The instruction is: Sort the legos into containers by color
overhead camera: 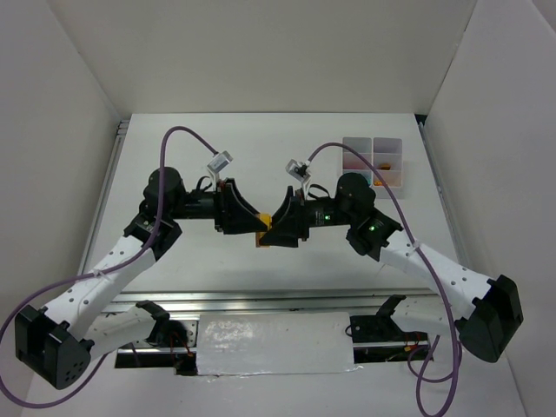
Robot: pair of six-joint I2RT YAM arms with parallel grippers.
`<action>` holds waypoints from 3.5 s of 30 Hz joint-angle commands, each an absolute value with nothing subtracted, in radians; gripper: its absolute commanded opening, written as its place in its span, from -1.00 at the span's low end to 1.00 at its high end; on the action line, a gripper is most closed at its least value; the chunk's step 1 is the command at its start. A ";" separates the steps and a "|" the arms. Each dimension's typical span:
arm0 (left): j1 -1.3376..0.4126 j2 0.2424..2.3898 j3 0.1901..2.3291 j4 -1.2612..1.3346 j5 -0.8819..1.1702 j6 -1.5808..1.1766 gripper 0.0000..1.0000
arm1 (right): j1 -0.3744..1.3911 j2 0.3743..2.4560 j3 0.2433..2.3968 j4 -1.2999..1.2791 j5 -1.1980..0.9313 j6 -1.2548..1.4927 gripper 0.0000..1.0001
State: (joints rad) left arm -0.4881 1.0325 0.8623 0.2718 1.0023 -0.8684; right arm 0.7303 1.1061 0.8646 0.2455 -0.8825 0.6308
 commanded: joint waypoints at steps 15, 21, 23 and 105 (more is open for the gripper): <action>-0.482 1.009 0.933 0.213 1.019 -0.786 -1.00 | 0.709 1.048 0.821 0.285 -0.897 0.563 -1.00; -0.457 0.965 0.959 0.130 1.034 -0.712 -1.00 | 0.600 0.971 0.769 0.313 -0.979 0.569 -1.00; -0.457 0.962 0.954 0.136 1.037 -0.713 -1.00 | 0.597 0.962 0.759 0.307 -0.986 0.566 -1.00; -0.463 0.956 0.954 0.047 1.149 -0.560 -1.00 | 0.765 1.100 1.051 -0.112 -0.922 0.287 0.33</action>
State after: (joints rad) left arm -0.4545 0.9680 0.9241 0.0242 1.1172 -0.5968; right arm 0.7677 1.0821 1.0031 -0.0990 -0.8871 0.2943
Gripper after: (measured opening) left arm 0.479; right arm 0.667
